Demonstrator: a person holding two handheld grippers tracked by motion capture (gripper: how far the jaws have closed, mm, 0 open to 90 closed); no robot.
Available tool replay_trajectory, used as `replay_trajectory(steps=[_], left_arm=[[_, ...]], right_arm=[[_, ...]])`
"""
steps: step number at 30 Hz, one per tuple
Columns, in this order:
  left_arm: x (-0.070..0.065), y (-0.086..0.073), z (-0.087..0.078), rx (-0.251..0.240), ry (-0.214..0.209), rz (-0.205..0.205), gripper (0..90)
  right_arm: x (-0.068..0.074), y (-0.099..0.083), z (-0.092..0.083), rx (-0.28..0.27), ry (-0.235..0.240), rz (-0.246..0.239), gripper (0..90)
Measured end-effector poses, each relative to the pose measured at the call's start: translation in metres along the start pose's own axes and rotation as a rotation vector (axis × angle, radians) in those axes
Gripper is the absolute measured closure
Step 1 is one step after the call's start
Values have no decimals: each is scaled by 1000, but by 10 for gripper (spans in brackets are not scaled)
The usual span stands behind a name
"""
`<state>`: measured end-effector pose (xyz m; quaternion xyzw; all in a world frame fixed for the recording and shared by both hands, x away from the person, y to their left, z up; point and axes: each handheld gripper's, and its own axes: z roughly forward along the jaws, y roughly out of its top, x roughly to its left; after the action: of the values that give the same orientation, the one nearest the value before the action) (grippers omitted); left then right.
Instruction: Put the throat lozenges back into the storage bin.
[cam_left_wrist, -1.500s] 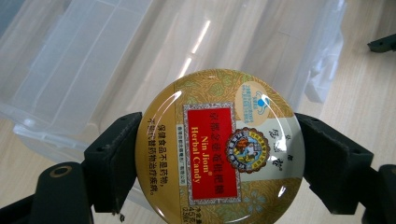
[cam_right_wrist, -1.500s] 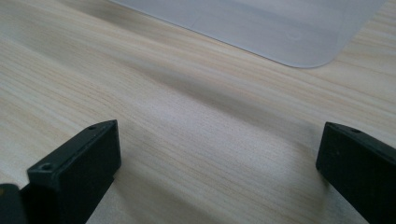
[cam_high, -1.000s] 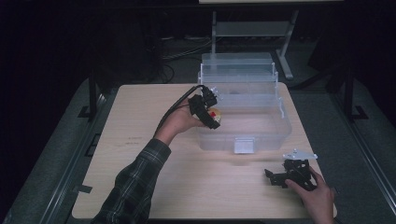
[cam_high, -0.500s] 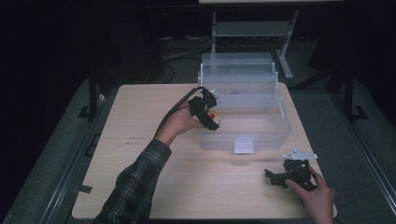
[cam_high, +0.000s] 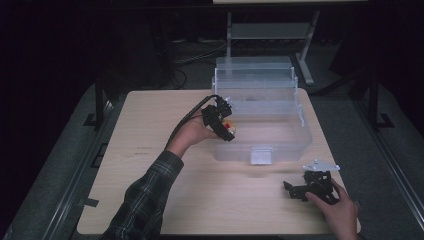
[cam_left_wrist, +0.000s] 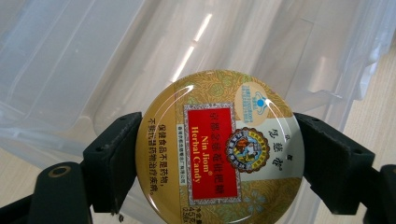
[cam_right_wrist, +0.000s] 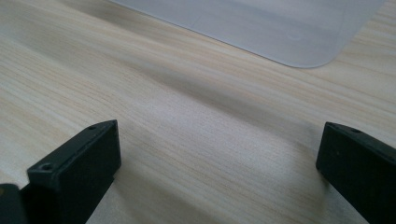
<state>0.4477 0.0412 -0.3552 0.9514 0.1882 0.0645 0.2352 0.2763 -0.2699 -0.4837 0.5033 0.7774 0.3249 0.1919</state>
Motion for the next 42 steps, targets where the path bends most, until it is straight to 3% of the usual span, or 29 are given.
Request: replay_trajectory(steps=[11, 24, 31, 42], left_arm=[[0, 0, -6, -27, -1, -2, 190], [-6, -7, -32, -65, 15, -3, 179], [-6, -15, -37, -74, 34, -11, 127], [-7, -35, -48, -95, 48, -39, 116]], right_arm=[[0, 0, 0, 0, -1, -1, 0], [0, 0, 0, -1, 0, -2, 0], [0, 0, 0, -1, 0, -3, 0], [0, 0, 0, -1, 1, -2, 0]])
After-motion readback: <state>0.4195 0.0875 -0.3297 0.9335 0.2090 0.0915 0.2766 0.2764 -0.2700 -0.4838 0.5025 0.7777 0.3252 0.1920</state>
